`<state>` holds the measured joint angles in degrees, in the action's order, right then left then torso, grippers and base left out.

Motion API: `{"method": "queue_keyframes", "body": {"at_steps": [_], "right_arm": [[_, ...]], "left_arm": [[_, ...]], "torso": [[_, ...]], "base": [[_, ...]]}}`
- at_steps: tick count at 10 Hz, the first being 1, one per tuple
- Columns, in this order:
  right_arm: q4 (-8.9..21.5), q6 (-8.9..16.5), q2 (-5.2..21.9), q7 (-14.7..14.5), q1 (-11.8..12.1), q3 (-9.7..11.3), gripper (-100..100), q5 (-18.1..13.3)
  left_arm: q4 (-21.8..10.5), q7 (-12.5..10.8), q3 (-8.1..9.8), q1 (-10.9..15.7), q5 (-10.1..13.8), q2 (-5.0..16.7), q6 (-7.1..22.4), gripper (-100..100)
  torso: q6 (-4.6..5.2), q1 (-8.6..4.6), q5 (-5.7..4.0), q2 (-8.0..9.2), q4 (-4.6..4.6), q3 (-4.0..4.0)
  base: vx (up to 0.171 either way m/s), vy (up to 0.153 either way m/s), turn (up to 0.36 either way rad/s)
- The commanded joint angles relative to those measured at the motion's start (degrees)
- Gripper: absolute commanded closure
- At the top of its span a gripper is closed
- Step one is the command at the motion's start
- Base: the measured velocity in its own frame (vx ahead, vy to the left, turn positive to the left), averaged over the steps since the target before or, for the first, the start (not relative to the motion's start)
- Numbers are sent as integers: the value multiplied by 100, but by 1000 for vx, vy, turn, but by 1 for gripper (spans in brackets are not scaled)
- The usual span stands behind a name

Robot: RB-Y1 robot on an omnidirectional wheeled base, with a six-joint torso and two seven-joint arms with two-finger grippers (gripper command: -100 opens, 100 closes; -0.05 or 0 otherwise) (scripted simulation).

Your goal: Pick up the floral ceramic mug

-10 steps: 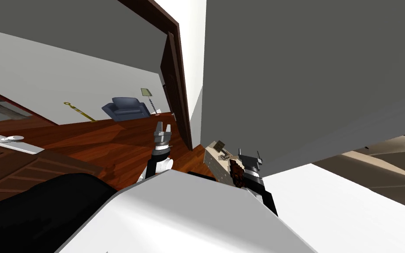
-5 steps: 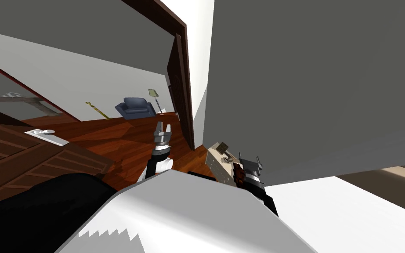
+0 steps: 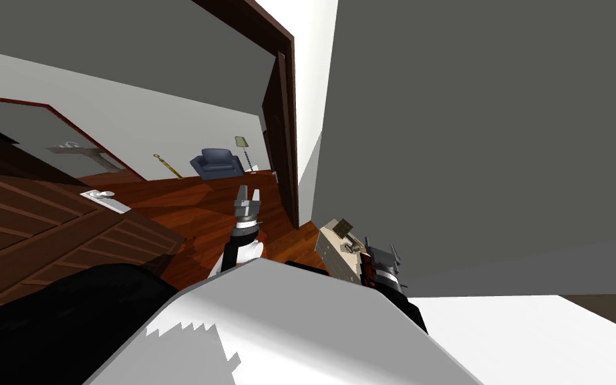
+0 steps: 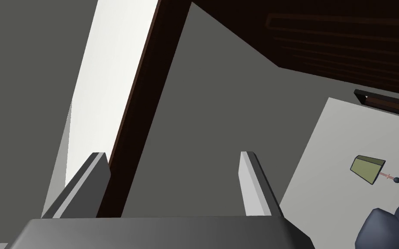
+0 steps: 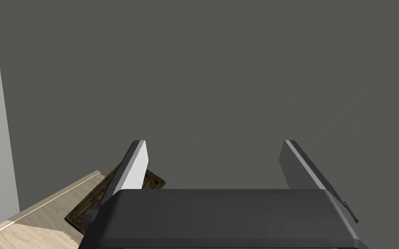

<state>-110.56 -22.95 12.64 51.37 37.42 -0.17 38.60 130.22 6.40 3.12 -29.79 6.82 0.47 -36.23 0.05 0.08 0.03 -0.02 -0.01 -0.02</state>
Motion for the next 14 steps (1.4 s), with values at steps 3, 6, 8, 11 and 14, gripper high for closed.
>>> {"method": "queue_keyframes", "body": {"at_steps": [3, 6, 8, 11, 14], "right_arm": [[216, 78, 60, 539, 125, -14, -100, 297], [425, 170, 125, 1007, 247, -33, -100, 583], [636, 269, 192, 1376, 370, -51, -100, 863], [848, 376, 260, 1850, 496, -68, -100, 1138], [1060, 488, 330, 2277, 622, -85, -100, 1404]], "left_arm": [[0, 0, 0, 0, 0, 0, 0, 0], [0, 0, 0, 0, 0, 0, 0, 0], [0, 0, -1, 1, 0, 0, 0, 0], [0, 0, -1, 1, 0, 0, 0, 0], [0, 0, -1, 1, 0, 0, 0, 0]], "torso": [[-1, 7, 1, -3, -1, -2], [-1, 7, 2, -1, 0, 0], [-4, 6, 1, 1, 0, 1], [-4, 11, 2, 3, 1, 2], [-2, 8, 2, 1, 0, 1]], "base": [[19, 28, 138], [17, 27, 142], [21, 29, 200], [16, 34, 155], [23, 29, 119]]}}
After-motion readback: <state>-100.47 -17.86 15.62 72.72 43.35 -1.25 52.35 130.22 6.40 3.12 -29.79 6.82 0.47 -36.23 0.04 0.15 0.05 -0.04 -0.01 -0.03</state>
